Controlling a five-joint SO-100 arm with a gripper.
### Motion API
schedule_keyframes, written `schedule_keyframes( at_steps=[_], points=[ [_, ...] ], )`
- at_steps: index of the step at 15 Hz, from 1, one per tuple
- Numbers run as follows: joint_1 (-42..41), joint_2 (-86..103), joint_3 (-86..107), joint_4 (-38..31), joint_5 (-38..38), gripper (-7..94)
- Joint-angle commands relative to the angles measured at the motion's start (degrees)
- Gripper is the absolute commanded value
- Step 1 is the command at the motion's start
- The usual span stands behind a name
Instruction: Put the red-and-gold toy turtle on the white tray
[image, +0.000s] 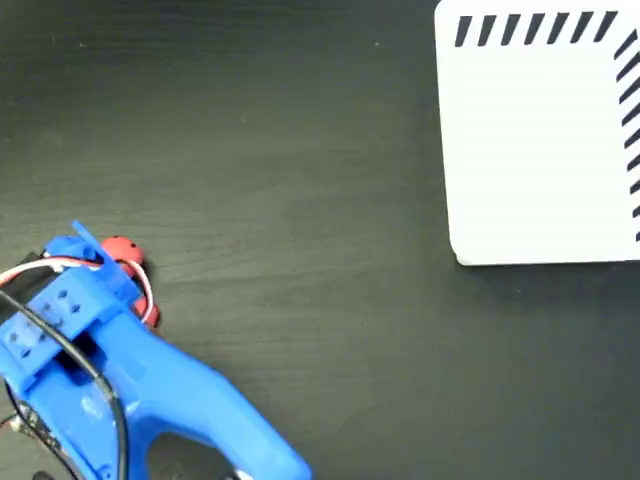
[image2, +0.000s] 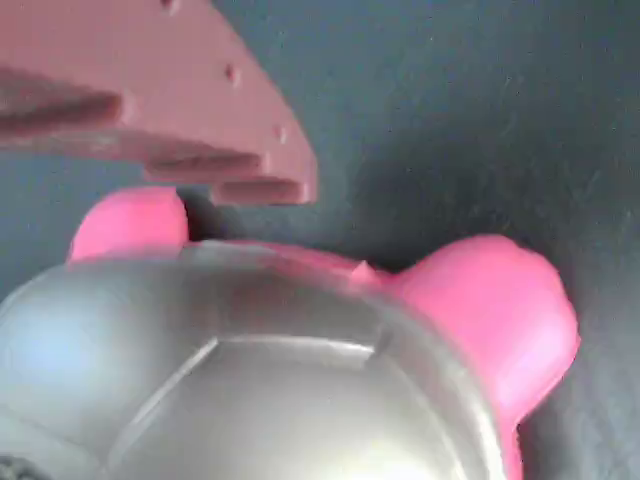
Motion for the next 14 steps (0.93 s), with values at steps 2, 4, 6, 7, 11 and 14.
schedule_keyframes(
  at_steps=[2, 4, 6, 7, 11, 14],
  points=[
    [-0.9, 1.3, -1.1, -0.2, -0.4, 62],
    [-0.8, 1.2, -1.3, -0.3, -0.5, 44],
    [-0.6, 0.7, -1.8, -0.4, -0.4, 19],
    [-0.4, 0.7, -1.8, -0.4, -0.3, 8],
    [-0.1, 1.1, -2.6, 0.7, -0.3, 0],
    [0.4, 6.9, -7.0, 7.7, 1.9, 0]
  ],
)
